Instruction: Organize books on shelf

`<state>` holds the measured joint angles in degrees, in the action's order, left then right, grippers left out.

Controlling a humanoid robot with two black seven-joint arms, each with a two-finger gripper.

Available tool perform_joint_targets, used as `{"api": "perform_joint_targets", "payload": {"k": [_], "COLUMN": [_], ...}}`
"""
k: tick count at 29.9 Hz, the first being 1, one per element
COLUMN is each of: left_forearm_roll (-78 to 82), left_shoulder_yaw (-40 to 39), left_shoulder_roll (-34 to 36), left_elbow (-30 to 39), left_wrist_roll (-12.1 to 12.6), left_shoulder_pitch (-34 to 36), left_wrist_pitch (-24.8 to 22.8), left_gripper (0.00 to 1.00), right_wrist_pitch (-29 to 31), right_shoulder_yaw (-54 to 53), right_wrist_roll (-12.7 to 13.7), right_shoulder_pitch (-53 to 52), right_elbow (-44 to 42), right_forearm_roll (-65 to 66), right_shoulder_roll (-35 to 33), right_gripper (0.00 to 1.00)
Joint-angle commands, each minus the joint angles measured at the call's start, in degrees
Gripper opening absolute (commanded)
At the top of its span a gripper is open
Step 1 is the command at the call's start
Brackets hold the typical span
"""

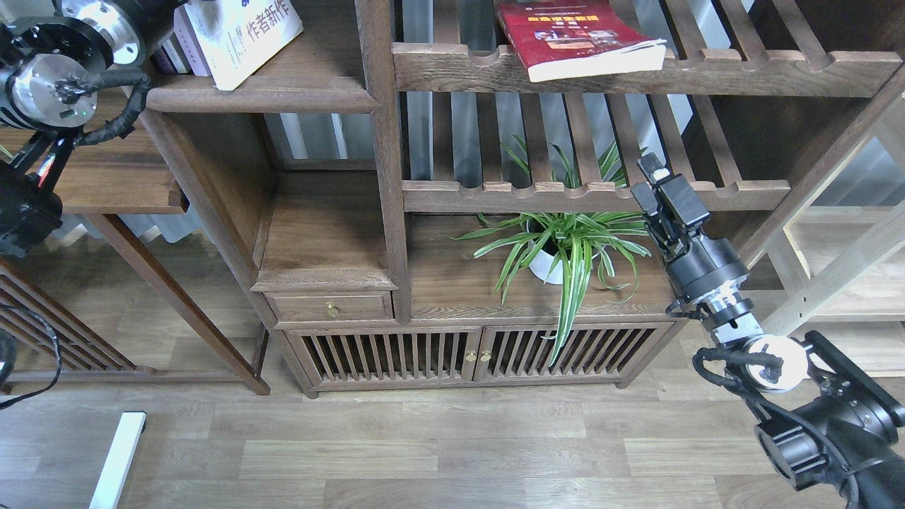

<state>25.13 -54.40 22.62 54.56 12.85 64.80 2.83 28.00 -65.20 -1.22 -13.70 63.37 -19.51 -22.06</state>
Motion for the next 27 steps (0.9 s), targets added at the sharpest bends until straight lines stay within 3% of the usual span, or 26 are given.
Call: {"api": "perform_joint_targets", "payload": {"k": [1,11,27], "left_forearm_roll": [0.0,-0.1,-0.2], "left_shoulder_yaw": [0.0,-0.1,-1.2], "left_shoulder_roll": [0.0,1.5,5.0], "left_elbow": [0.1,1.3,2.9], "left_wrist_roll": [0.2,2.0,2.8], "left_shoulder_pitch": [1.6,4.9,8.1], "left_wrist_pitch": [0.0,0.1,-0.3], "left_gripper": [0.39,0.38,0.38], "right_wrist_pitch": [0.0,0.0,0.0], "right_shoulder_yaw": [0.2,0.6,1.0], "right_wrist_roll": [0.1,0.1,0.2], "right_shoulder_pitch": [0.0,-0.2,-0.4], "right_elbow": [0.0,0.1,0.0], "right_forearm_roll": [0.0,0.1,0.8], "right_shoulder_roll": [0.0,0.0,0.1], "right_gripper": [0.86,0.85,0.85]}}
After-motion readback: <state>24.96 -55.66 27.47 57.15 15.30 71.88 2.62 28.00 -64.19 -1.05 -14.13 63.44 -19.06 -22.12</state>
